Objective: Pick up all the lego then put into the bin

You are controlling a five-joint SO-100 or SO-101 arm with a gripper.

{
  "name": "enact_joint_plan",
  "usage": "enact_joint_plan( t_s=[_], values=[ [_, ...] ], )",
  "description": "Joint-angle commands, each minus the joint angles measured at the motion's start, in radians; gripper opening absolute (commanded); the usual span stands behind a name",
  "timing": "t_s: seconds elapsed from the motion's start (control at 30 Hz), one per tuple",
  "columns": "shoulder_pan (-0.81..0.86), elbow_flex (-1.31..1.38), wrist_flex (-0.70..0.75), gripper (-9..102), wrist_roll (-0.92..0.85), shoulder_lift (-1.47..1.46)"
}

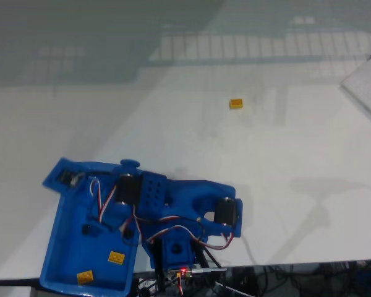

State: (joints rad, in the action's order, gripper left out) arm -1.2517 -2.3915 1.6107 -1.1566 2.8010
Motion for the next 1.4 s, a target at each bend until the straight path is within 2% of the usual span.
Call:
enact_joint_plan(
  t_s=[0.0,0.07,0.17,0.3,0.43,0.5,0.57,0.77,0.97,1.17,1.37],
  values=[
    [0.305,0.071,-0.078,30,-0.074,-0.043],
    [0.538,0.107,-0.149,33,-0.144,-0.072],
    [0.897,0.091,-0.344,35,-0.227,-0.077],
    [1.351,-0.044,-0.698,39,-0.314,-0.081],
    [1.631,-0.244,-1.103,40,-0.215,-0.127],
    [1.73,-0.298,-1.209,39,-0.127,-0.164],
    [1.813,-0.299,-1.221,39,-0.089,-0.225],
    [1.96,-0.181,-1.272,39,0.023,-0.474],
    [2.005,0.029,-1.262,38,0.155,-0.765],
    [1.914,0.193,-1.22,38,0.198,-0.974],
    [1.795,0.204,-1.238,38,0.115,-1.046]
  ],
)
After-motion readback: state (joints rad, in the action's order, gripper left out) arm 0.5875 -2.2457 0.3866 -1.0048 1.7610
